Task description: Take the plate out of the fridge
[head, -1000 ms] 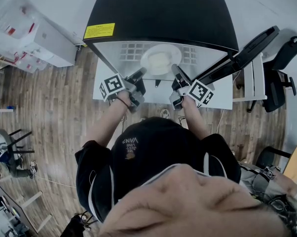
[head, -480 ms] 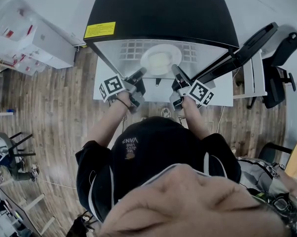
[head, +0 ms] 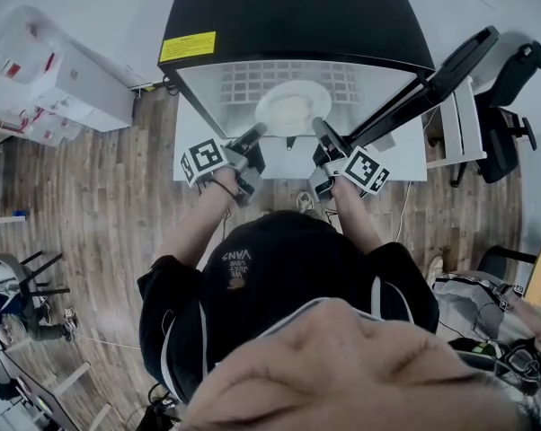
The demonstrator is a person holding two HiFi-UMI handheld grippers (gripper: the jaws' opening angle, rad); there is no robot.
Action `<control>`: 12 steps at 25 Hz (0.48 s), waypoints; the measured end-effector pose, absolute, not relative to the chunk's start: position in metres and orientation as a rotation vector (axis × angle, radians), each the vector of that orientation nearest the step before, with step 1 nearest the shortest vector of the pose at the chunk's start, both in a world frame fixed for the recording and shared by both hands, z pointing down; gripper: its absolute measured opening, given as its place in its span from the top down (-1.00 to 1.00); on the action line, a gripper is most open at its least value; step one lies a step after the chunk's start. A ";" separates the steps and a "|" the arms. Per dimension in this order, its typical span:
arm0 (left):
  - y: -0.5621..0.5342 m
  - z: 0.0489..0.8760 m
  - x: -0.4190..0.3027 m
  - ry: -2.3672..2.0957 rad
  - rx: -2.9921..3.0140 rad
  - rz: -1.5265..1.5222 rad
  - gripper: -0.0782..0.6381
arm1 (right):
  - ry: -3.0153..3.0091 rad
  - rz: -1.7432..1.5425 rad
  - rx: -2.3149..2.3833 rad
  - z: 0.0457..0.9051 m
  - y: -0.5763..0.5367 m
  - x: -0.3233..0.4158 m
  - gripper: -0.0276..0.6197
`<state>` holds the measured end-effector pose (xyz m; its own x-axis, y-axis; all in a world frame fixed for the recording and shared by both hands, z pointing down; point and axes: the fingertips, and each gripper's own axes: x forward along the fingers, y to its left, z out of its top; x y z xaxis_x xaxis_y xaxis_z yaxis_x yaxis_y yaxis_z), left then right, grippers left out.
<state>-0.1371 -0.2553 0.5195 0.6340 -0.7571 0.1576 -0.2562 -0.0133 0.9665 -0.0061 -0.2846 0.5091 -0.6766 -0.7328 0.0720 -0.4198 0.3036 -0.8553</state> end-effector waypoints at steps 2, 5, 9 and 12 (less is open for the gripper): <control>-0.250 0.521 -0.138 -0.855 1.583 -0.483 0.71 | 2.236 -1.313 -1.051 0.510 -0.277 -0.007 0.75; -0.244 0.523 -0.138 -0.838 1.587 -0.474 0.71 | 2.225 -1.306 -1.071 0.512 -0.269 -0.006 0.75; -0.234 0.523 -0.140 -0.815 1.588 -0.463 0.71 | 2.211 -1.300 -1.097 0.512 -0.256 -0.008 0.75; -0.226 0.525 -0.141 -0.801 1.591 -0.452 0.71 | 2.202 -1.296 -1.113 0.513 -0.246 -0.009 0.75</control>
<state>-0.1412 -0.2257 0.5247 0.6837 -0.7139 0.1514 -0.2392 -0.0233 0.9707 -0.0086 -0.2461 0.5126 -0.6289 -0.7727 0.0855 -0.4497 0.2718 -0.8508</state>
